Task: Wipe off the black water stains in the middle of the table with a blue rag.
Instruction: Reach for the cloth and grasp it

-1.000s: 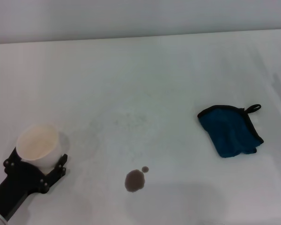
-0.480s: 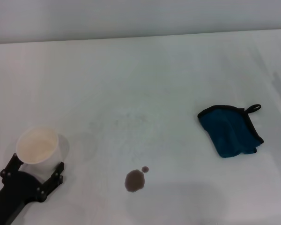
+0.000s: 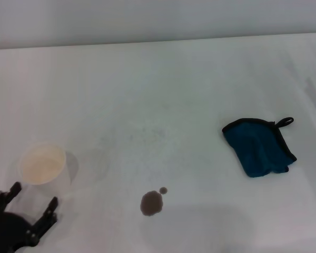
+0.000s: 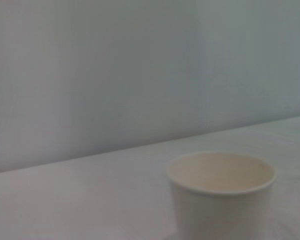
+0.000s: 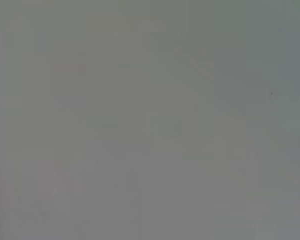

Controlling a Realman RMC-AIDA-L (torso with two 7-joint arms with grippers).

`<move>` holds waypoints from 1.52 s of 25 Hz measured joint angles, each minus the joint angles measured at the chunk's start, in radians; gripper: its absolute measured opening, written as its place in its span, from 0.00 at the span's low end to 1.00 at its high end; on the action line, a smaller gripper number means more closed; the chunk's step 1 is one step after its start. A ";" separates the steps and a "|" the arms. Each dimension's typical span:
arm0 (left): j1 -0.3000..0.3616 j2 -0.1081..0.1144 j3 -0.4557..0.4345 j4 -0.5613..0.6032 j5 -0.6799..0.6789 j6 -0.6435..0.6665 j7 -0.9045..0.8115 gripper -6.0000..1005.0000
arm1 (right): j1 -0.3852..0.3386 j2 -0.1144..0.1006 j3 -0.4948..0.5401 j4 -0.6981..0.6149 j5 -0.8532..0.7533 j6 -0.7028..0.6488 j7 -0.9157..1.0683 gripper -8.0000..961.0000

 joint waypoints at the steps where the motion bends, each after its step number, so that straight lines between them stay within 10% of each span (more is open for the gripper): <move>1: 0.010 0.000 -0.001 -0.002 -0.010 0.008 0.000 0.88 | 0.000 0.000 0.000 0.000 0.000 0.000 0.000 0.87; 9: 0.065 0.004 -0.002 -0.027 -0.294 0.082 -0.001 0.88 | -0.011 0.000 -0.013 -0.017 -0.001 0.037 0.088 0.84; 18: 0.003 0.004 -0.002 -0.034 -0.490 0.111 0.047 0.88 | -0.062 -0.012 -0.204 -0.309 -0.067 -0.090 0.803 0.79; 24: -0.063 0.007 -0.002 -0.047 -0.492 0.123 0.057 0.88 | -0.053 -0.065 -0.271 -0.598 -0.456 -0.160 1.373 0.76; 31: -0.125 0.008 -0.004 -0.073 -0.520 0.153 0.057 0.88 | 0.094 -0.142 -0.272 -0.781 -0.992 0.070 1.830 0.77; 34: -0.155 0.008 -0.004 -0.093 -0.524 0.163 0.057 0.88 | 0.163 -0.133 -0.272 -0.871 -1.148 0.209 1.940 0.77; 38: -0.184 0.009 -0.004 -0.098 -0.548 0.164 0.057 0.88 | 0.228 -0.052 -0.293 -1.074 -1.421 0.349 2.081 0.77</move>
